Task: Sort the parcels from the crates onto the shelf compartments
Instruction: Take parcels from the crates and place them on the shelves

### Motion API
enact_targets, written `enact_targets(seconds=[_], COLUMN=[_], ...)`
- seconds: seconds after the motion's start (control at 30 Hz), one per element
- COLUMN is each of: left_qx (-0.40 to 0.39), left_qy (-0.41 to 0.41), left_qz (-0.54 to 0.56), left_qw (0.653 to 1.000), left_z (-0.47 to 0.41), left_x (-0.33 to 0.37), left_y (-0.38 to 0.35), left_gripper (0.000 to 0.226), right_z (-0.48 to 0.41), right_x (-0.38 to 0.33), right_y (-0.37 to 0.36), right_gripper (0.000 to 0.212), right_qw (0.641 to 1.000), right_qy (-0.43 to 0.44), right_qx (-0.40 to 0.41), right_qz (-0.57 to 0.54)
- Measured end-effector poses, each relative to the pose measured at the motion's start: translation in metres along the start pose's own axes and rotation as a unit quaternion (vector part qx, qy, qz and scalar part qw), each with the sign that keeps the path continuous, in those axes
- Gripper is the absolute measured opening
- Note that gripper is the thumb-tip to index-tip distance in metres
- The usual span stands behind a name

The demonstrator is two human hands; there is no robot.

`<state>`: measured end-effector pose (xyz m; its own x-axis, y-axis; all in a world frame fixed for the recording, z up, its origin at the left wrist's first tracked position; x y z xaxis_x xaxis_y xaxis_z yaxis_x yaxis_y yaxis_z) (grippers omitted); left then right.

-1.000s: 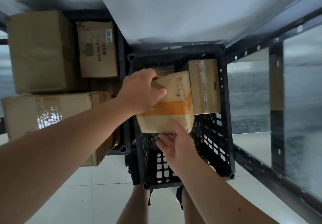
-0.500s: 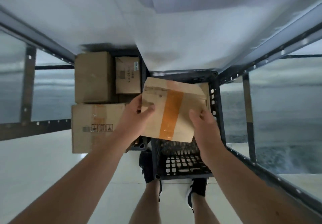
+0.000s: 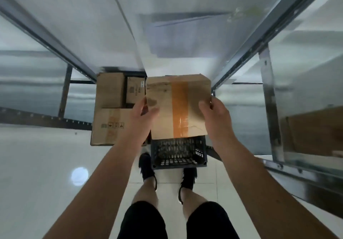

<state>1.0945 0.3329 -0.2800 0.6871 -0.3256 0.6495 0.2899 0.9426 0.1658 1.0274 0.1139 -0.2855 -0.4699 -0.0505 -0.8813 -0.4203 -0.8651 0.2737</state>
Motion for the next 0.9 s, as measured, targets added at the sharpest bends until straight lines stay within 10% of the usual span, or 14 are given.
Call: enact_targets(seconds=[0.9], left_qx=[-0.065], left_qy=[-0.308], left_qz=[0.149], left_qw=[0.937], left_z=[0.388], left_x=[0.180], left_y=[0.170], left_gripper=[0.030], right_z=[0.305], right_x=[-0.352], right_y=[0.060], right_gripper=[0.041], right_qw=[0.935], right_qy=[0.323], right_qx=[0.121], right_qz=[-0.082])
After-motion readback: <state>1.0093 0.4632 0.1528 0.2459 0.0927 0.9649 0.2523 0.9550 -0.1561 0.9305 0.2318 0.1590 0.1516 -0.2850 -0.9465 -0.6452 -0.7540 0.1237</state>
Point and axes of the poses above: each hand's wrist, its own z-axis away from the middle knuckle, its own y-axis out of the back of the hand, x = y × z, the point moved 6 cm from there along -z, towards the middle knuckle, and after that the axes turned 10 degrees about y, right-handed, at the moved point
